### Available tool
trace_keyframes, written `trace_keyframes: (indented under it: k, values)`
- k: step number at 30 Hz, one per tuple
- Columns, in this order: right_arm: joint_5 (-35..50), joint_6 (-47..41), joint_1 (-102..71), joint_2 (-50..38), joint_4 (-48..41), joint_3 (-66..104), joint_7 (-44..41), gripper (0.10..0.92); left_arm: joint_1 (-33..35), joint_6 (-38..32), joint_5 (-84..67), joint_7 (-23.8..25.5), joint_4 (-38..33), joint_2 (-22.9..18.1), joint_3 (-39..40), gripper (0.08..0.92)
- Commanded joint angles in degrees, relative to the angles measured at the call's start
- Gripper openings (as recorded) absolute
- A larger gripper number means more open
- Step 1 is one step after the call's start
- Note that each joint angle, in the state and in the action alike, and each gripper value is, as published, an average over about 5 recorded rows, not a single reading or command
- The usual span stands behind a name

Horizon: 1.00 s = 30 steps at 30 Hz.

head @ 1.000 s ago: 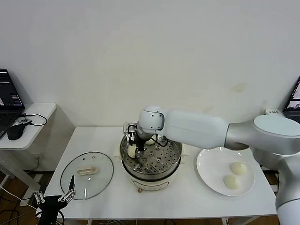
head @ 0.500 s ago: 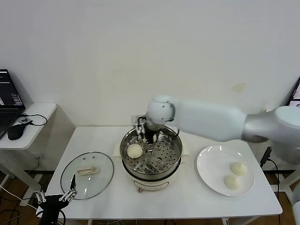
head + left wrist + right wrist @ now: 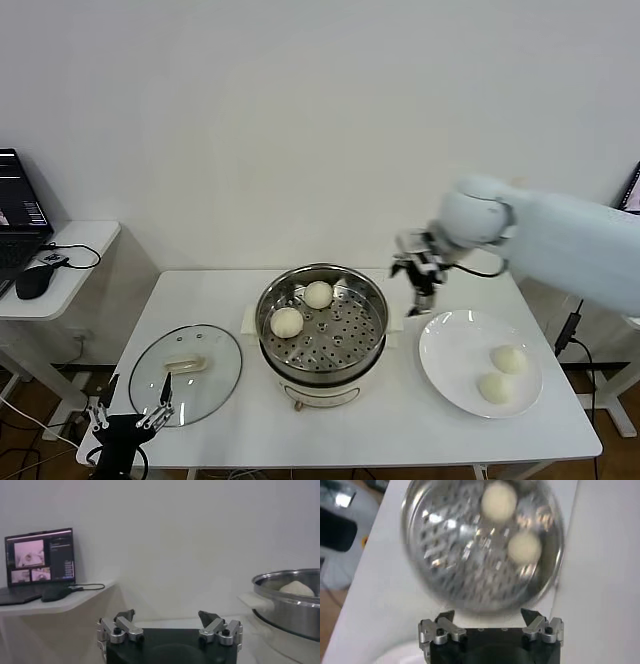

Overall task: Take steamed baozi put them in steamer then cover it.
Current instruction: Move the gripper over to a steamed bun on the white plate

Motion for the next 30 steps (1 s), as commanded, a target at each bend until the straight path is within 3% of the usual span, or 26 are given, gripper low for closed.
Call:
trace_keyframes:
  k: [1, 13, 30]
  values:
    - [-9.71, 7.6, -18.13, -16.35, 2.35, 13.91, -3.32, 0.823, 0.26, 0.07, 0.09, 0.03, -0.04, 0.09, 0.44, 0.823]
    - [-17.65, 9.18, -52.53, -19.19, 0.94, 40.42, -2.11, 0.823, 0.87, 0.16, 0.94, 0.0, 0.17, -0.56, 0.92, 0.823]
    - [-22.27, 9.34, -54.77, -9.93, -7.66, 40.85, 1.07, 0.823, 1.7, 0.16, 1.76, -0.06, -0.48, -1.15, 0.53, 0.823]
